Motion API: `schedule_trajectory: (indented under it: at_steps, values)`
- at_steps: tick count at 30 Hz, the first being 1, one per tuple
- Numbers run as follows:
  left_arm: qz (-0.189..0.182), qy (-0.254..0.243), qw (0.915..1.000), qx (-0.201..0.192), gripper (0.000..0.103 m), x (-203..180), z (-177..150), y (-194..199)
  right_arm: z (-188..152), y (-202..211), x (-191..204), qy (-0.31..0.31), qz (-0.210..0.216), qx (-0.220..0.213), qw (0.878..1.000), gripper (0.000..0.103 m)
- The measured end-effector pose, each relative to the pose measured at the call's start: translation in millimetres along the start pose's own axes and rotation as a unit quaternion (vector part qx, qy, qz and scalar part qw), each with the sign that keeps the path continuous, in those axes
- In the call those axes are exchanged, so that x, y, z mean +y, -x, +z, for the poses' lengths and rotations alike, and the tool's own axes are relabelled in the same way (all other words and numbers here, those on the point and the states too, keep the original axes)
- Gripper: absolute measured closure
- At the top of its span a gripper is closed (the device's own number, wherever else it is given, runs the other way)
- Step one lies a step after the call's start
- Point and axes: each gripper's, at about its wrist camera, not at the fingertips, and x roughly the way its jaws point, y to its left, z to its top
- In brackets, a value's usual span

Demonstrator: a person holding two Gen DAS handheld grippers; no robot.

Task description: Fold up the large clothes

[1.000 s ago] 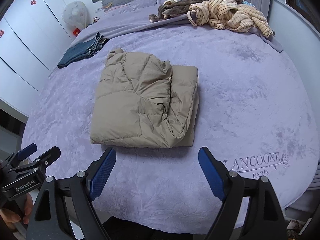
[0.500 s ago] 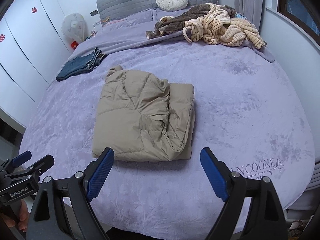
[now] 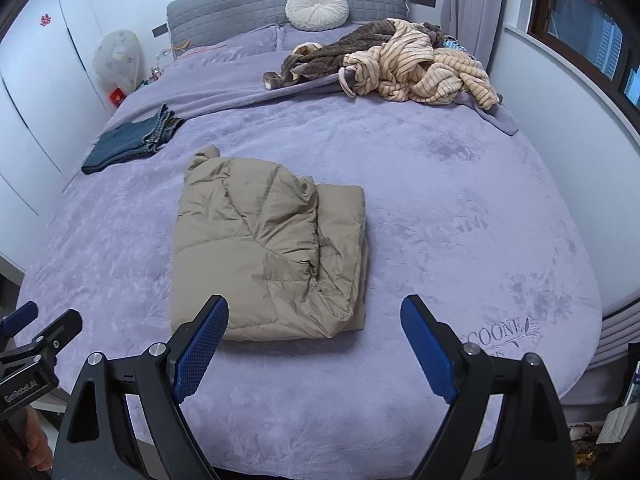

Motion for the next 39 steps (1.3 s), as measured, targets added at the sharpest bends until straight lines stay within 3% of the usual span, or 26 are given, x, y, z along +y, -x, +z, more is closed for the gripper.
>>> schedule_trajectory:
  at_steps: [9, 11, 12, 16, 39]
  values:
    - [0.005, 0.001, 1.0, -0.006, 0.0, -3.2, 4.1, 1.3, 2.9, 7.1, 3.1, -0.012, 0.02, -0.022, 0.999, 0.013]
    - [0.009, 0.0, 0.9999, -0.008, 0.0, -4.1, 4.3, 1.7, 4.6, 8.6, 4.0, -0.006, 0.015, -0.028, 0.999, 0.01]
    - [0.011, 0.0, 0.9999, -0.009, 0.0, -4.3, 4.4, 1.7, 5.6, 9.5, 4.8, -0.003, 0.009, -0.031, 0.999, 0.0]
    - [0.019, 0.001, 0.9997, -0.012, 0.0, -5.4, 5.8, 2.2, 9.5, 13.8, 6.1, 0.006, -0.002, -0.048, 0.999, 0.0]
    - [0.027, 0.005, 0.9993, -0.025, 0.0, -4.4, 13.3, 6.6, 13.4, 4.9, 2.7, 0.01, -0.005, -0.02, 1.0, 0.0]
